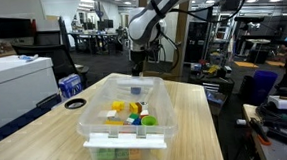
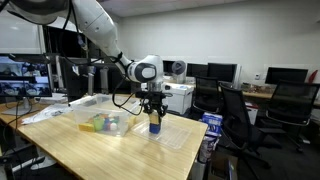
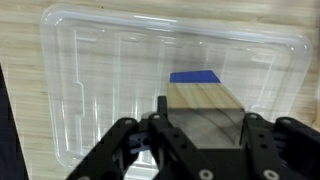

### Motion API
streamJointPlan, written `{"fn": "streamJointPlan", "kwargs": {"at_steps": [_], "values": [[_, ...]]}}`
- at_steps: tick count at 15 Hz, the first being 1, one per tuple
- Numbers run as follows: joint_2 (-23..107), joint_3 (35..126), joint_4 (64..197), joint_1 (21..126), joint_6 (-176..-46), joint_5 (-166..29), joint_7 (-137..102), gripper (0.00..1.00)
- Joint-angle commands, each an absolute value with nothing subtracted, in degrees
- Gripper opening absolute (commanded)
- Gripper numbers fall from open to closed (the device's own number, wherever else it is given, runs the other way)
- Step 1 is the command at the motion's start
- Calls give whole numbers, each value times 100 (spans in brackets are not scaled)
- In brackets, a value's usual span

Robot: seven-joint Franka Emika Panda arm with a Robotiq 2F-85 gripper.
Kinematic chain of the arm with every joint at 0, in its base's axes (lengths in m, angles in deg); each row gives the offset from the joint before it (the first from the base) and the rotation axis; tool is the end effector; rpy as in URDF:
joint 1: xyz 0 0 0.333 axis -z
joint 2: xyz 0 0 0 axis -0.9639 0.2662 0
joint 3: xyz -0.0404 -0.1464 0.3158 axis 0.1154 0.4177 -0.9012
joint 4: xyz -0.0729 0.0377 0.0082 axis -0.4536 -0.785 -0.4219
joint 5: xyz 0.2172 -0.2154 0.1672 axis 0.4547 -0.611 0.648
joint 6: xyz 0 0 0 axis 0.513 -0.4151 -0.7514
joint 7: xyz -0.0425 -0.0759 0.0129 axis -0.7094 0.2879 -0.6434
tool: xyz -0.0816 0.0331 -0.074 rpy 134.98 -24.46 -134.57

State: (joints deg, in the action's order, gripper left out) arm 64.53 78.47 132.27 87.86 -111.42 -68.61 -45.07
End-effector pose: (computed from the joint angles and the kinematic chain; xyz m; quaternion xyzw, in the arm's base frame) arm 0.6578 -0.1734 0.2721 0.9951 0.0938 0.0090 0.0315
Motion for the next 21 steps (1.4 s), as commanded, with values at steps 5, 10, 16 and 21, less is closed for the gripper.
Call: {"fn": "streamJointPlan", "kwargs": {"at_steps": [5, 10, 16, 21], "values": [[6302, 7857, 13335, 8772, -11187, -6965, -4549, 31], [6321, 7833, 13343, 8763, -11231, -6964, -4575, 31], [6283, 7893, 13428, 8627, -11313, -7245, -4568, 95], [6090, 7847, 13521, 8534, -11149, -7314, -4459, 100]]}}
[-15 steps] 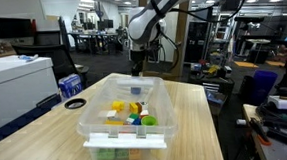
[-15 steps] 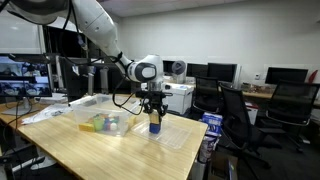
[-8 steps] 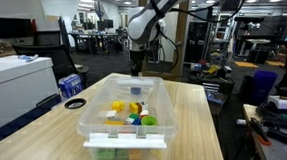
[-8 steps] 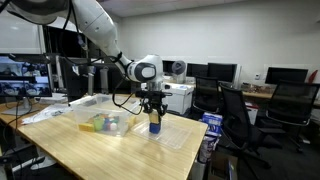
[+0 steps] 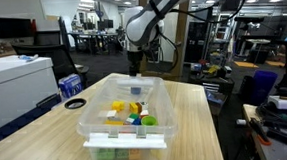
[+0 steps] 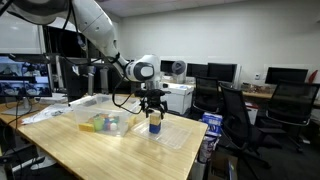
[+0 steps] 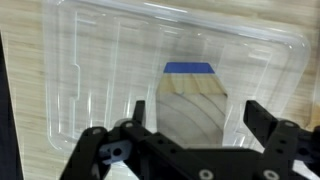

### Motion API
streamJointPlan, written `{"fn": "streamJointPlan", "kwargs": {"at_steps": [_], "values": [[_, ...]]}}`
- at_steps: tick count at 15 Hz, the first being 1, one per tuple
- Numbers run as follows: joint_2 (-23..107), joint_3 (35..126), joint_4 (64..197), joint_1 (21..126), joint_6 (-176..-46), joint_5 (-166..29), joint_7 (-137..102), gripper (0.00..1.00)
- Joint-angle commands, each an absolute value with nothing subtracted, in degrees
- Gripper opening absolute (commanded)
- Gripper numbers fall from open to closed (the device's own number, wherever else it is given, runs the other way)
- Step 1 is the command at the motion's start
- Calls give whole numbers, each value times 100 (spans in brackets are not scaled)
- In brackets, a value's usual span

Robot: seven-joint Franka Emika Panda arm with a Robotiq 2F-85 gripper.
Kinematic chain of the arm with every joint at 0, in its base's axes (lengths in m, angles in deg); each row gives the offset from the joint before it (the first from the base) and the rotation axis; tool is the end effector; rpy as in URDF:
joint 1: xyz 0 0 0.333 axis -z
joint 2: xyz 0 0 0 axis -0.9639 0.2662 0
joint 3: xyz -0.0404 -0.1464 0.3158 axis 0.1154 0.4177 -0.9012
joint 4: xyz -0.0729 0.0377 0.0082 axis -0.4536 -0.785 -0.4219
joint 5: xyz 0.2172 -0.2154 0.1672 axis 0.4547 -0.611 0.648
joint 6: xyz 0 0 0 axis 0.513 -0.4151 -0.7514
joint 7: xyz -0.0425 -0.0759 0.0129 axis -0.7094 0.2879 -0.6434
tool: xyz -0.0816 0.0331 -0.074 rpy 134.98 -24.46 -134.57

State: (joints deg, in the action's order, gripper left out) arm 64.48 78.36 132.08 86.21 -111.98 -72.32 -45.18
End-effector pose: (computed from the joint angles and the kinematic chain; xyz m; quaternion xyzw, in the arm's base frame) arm 0.6646 -0.1547 0.2750 0.9897 0.1322 0.0089 0.0548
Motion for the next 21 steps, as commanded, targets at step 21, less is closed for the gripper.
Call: {"fn": "streamJointPlan", "kwargs": {"at_steps": [21], "values": [[4474, 7040, 15159, 7300, -10337, -7091, -4037, 100]]}}
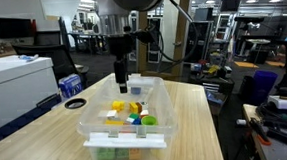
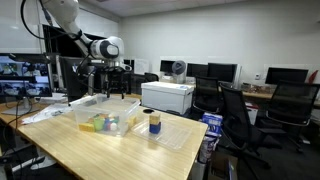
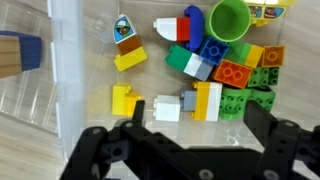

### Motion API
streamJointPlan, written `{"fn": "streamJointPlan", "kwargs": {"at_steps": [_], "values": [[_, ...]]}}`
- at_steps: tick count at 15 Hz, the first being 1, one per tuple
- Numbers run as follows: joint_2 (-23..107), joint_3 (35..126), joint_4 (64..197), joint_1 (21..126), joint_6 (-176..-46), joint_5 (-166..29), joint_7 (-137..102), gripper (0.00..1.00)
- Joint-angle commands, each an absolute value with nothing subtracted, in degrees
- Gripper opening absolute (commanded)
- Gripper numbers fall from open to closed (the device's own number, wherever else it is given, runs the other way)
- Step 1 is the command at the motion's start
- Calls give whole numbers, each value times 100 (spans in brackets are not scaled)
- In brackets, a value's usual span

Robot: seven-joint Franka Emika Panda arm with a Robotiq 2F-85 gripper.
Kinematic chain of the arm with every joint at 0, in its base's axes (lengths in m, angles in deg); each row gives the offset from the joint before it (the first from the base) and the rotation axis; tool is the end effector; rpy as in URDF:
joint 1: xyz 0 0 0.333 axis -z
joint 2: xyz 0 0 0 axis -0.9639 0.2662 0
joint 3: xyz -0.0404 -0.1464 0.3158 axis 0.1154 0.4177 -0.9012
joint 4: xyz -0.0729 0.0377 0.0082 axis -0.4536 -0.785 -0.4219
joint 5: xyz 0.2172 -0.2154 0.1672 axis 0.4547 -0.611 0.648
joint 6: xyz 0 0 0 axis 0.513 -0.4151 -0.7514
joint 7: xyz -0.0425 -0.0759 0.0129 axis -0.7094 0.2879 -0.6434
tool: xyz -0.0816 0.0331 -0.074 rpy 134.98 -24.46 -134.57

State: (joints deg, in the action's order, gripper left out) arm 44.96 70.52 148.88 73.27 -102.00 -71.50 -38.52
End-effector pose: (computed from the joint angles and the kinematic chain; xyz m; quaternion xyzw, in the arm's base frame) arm 0.5811 0.0685 0.3616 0.9702 0.2386 -0.0377 0.0182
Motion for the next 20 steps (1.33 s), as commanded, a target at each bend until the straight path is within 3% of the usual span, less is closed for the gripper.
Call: {"fn": "streamJointPlan", "kwargs": {"at_steps": [1, 7, 9, 10, 13, 14, 20], "values": [[4515, 7021, 15211, 7299, -10343, -7052, -4040, 100], [4730, 7032, 15500, 7215, -10428, -7287, -4043, 100], [4789, 7032, 15533, 7190, -10408, -7354, -4065, 91], [4817, 7040, 15541, 7165, -10401, -7417, -4054, 95], [4869, 7075, 15537, 7104, -10345, -7650, -3969, 96], [4886, 7077, 15526, 7096, -10318, -7687, -3959, 78], [4907, 7090, 15524, 7099, -10312, -7772, -3978, 35]]}}
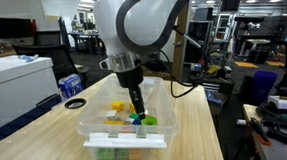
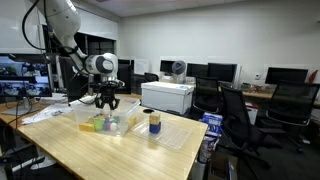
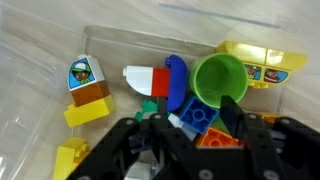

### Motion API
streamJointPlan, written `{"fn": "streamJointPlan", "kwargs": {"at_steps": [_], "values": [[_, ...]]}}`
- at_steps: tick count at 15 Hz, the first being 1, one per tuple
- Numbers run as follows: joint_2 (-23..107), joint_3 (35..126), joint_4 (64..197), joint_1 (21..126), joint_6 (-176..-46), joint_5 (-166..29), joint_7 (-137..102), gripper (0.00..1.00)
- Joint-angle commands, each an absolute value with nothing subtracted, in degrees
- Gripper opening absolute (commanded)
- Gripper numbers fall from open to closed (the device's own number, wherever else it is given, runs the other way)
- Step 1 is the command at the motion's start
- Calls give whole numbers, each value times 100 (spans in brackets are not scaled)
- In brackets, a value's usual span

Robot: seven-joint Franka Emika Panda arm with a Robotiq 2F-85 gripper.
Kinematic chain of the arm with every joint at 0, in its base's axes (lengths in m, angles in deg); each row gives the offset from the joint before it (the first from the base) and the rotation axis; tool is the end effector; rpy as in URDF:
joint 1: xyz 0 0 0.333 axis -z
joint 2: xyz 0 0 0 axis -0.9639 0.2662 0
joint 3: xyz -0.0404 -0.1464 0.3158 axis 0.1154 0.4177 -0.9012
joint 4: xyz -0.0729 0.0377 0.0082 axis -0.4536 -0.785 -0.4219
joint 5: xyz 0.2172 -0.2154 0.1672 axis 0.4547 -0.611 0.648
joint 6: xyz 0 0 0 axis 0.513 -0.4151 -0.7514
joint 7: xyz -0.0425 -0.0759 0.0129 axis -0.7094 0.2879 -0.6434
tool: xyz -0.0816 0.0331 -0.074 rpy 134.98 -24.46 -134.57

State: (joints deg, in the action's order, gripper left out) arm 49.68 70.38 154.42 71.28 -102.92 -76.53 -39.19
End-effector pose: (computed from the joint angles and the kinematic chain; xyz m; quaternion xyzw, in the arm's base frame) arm 0.5504 0.0836 0.2806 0.9479 0.2934 -0.1186 0.0369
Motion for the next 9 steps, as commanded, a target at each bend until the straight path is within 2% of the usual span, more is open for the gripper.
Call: {"fn": "streamJointPlan", "kwargs": {"at_steps": [1, 5, 9], "values": [[4907, 7096, 15522, 7104, -10310, -7771, -3971, 28], [4911, 7137, 15548, 7136, -10431, -7772, -3976, 2], [4969, 7235, 15536, 7184, -10818, -7818, -4014, 0]]}}
